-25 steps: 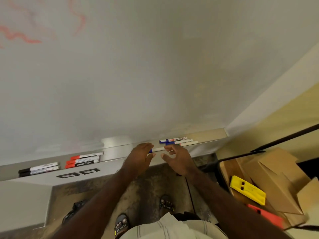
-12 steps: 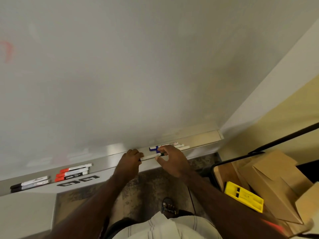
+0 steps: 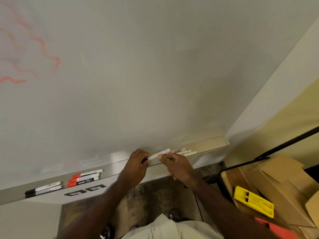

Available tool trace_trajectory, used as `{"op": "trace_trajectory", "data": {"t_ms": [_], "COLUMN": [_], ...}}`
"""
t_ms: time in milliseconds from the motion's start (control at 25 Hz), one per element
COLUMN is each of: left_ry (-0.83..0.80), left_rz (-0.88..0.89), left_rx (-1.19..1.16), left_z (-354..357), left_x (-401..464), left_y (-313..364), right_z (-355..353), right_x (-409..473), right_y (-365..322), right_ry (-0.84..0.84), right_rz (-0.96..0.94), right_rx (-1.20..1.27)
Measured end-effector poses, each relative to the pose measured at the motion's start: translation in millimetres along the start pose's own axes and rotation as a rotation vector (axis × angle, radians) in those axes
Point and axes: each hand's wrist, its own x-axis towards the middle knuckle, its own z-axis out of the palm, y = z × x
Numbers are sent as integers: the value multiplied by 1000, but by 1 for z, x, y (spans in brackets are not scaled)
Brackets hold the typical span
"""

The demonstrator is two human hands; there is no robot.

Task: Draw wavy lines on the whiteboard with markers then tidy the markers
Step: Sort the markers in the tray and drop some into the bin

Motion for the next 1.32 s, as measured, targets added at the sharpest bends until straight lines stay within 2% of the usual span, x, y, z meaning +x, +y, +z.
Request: {"op": "trace_trajectory", "data": {"t_ms": [160,440,720,1080,1320], "left_ry": [32,16,-11,-119,-83], "left_rz": [174,298,273,110,-38], "left_rx": [-27,-133,-307,-520,-676], "left_z": [-21,-58,-85,-107,-127], "left_x": [-11,-29,-37,-37,-41], "left_y": [31,53,62,70,79], "right_z": [18,29,25,20,27], "right_x": [-21,-39,-49,-57,-54], "right_y": [-31,-63,-80,-98,-113], "right_ry": [-77,-127,-272,-412,-482], "right_rz": [45,-11,-44,-99,-153], "right_rx": [201,452,554,512,500]}}
